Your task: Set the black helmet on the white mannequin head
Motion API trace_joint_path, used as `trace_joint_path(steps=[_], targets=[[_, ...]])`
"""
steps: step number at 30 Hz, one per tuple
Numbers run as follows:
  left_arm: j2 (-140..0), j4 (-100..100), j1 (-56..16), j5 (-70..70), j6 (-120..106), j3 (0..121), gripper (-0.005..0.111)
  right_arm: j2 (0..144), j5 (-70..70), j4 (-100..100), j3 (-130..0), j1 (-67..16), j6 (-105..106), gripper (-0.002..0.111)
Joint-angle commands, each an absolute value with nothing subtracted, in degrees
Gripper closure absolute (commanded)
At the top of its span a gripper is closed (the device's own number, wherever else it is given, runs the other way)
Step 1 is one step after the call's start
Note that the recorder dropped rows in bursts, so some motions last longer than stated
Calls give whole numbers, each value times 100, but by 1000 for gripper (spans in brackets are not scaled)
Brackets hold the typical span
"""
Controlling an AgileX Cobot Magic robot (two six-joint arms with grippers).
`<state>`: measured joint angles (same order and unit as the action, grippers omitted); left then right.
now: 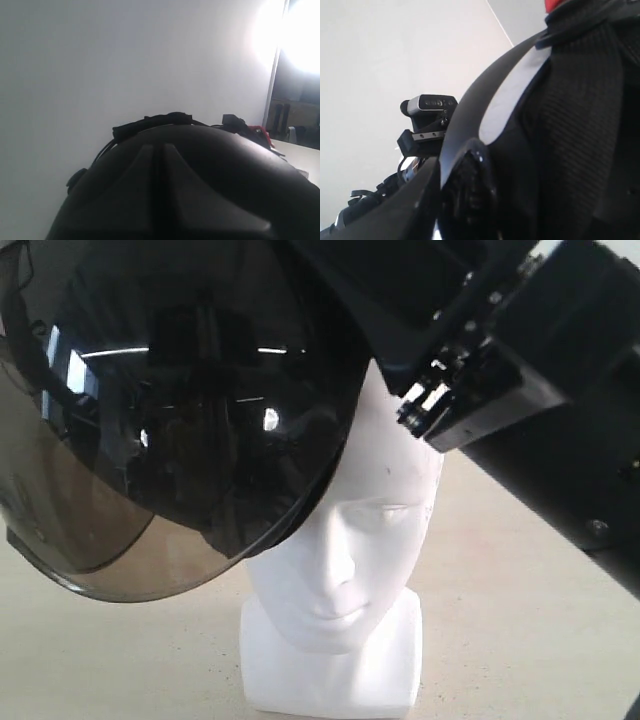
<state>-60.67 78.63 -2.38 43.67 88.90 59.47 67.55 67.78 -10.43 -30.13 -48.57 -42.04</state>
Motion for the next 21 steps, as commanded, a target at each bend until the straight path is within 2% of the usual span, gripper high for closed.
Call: trace_joint_path(steps=[1, 14, 21], targets=[[-6276, 8255, -254, 4600, 8956, 5943, 102, 6583, 6996, -197, -2842, -4788, -3428, 109], [-6816, 8502, -254, 5436, 8956, 5943, 102, 6583, 6996, 400, -2565, -4788, -2945, 109], [-7141, 8632, -821, 5326, 8762, 5943, 102, 6583, 6996, 626, -2565, -4788, -2788, 109]])
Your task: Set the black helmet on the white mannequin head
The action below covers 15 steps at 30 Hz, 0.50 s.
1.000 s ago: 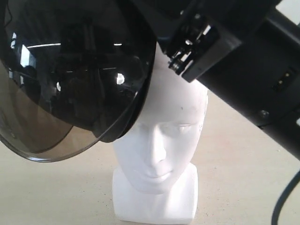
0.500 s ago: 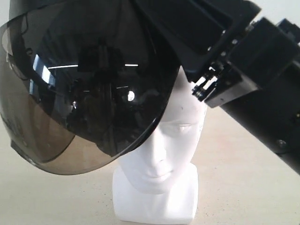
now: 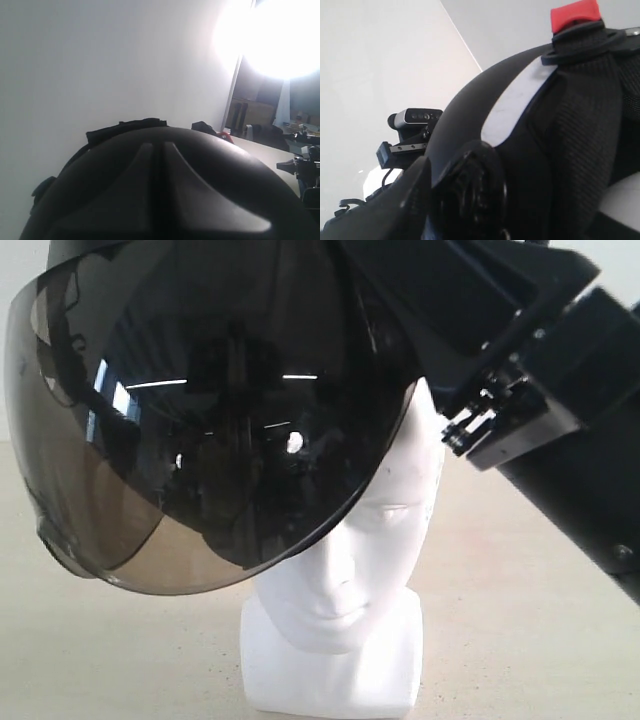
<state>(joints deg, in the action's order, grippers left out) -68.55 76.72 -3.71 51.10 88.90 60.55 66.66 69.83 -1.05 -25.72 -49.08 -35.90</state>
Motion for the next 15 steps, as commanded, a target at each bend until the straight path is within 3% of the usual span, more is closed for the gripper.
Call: trace_joint_path(steps=[1, 15], targets=[[-7187, 8637, -913, 5214, 8745, 5943, 102, 6583, 6996, 626, -2565, -4788, -2788, 109], [-7606, 8637, -1678, 4715, 8595, 5943, 102, 6583, 6996, 1060, -2043, -4788, -2860, 109]])
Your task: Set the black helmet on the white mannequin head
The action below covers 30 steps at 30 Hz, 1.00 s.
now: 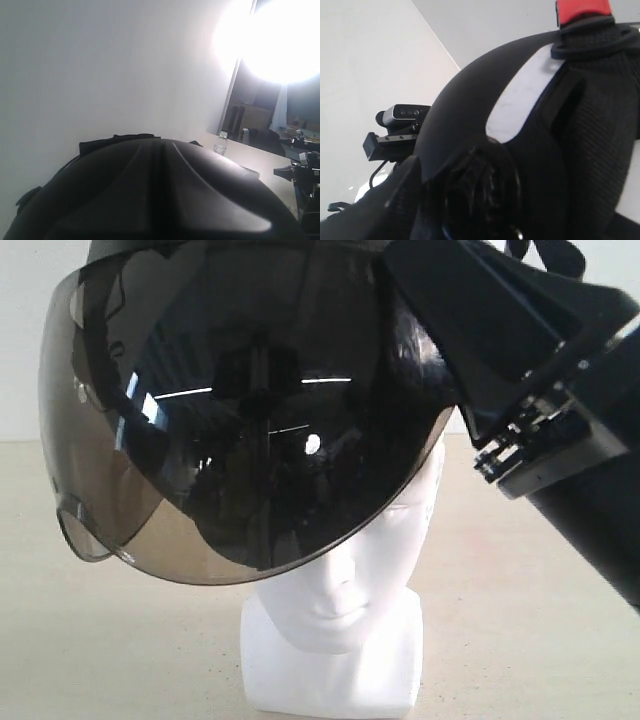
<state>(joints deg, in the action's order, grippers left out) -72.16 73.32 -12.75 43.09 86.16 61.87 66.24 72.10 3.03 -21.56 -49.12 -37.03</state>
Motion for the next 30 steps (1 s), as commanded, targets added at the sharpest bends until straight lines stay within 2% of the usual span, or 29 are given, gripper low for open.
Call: trace_joint_path(steps=[1, 18, 23, 25, 26, 27, 30], targets=[[-7656, 8637, -1736, 4643, 8595, 5943, 102, 6583, 6996, 1129, -2003, -4788, -2860, 109], [-7938, 8490, -2177, 4324, 8390, 5943, 102, 6451, 6996, 1070, -1871, -4788, -2983, 109], [-7938, 8490, -2201, 4324, 8390, 5943, 102, 5827, 6996, 743, -1871, -4788, -2729, 109], [-7938, 8490, -2200, 4324, 8456, 5943, 102, 5331, 5911, 1538, -1871, -4788, -2574, 109], [-7938, 8520, -2200, 4324, 8468, 5943, 102, 4939, 4891, 2329, -1894, -4788, -1953, 109], [-7938, 8533, -2200, 4324, 8498, 5943, 102, 4775, 4439, 2739, -1942, -4788, -1427, 109], [-7938, 8757, -2200, 4324, 8603, 5943, 102, 3845, 2235, 6033, -2881, -4788, 2918, 109]])
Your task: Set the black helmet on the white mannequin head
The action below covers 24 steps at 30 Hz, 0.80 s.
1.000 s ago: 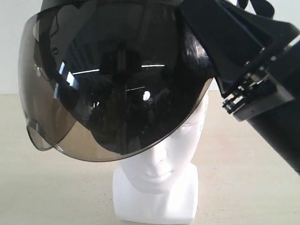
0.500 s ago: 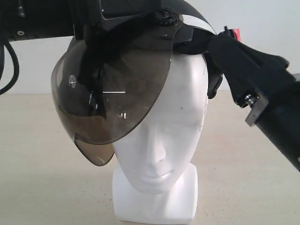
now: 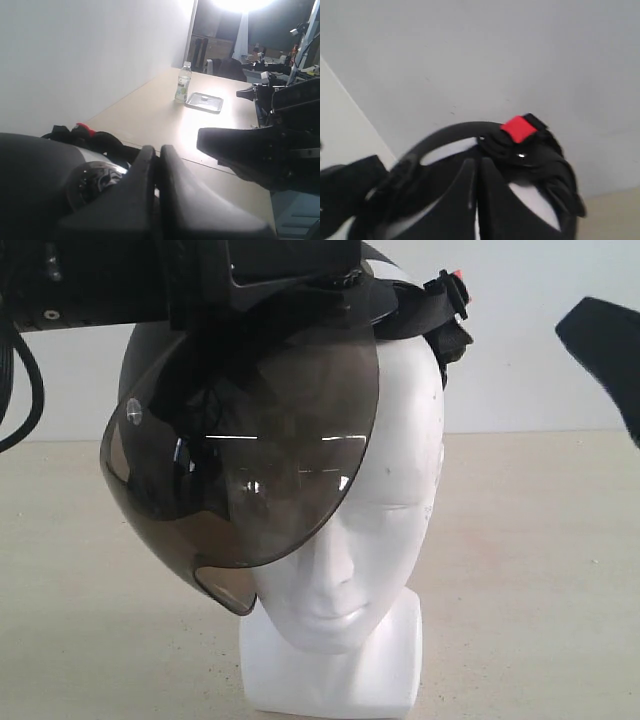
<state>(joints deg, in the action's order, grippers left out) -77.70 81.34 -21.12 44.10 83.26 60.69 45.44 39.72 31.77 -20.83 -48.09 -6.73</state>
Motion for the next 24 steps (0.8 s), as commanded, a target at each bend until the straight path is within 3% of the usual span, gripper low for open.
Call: trace_joint_path(steps=[1, 3, 6, 10, 19, 24], targets=[[-7938, 8857, -2200, 4324, 8695, 5943, 102, 3679, 1976, 7834, -3315, -4788, 4917, 109], [-7938, 8940, -2200, 4324, 8762, 5943, 102, 3602, 2300, 9995, -4040, -4801, 7995, 109], [-7938, 8939, -2200, 4286, 8762, 5943, 102, 3615, 1473, 9995, -4504, -4802, 7614, 109], [-7938, 8939, -2200, 4321, 8851, 5943, 102, 3750, 1635, 9995, -4586, -4802, 7657, 109], [-7938, 8939, -2200, 4297, 8851, 5943, 102, 3784, 1653, 9748, -4634, -4802, 11385, 109], [-7938, 8939, -2200, 4297, 8851, 5943, 102, 3784, 3651, 9995, -4952, -4802, 9350, 109]])
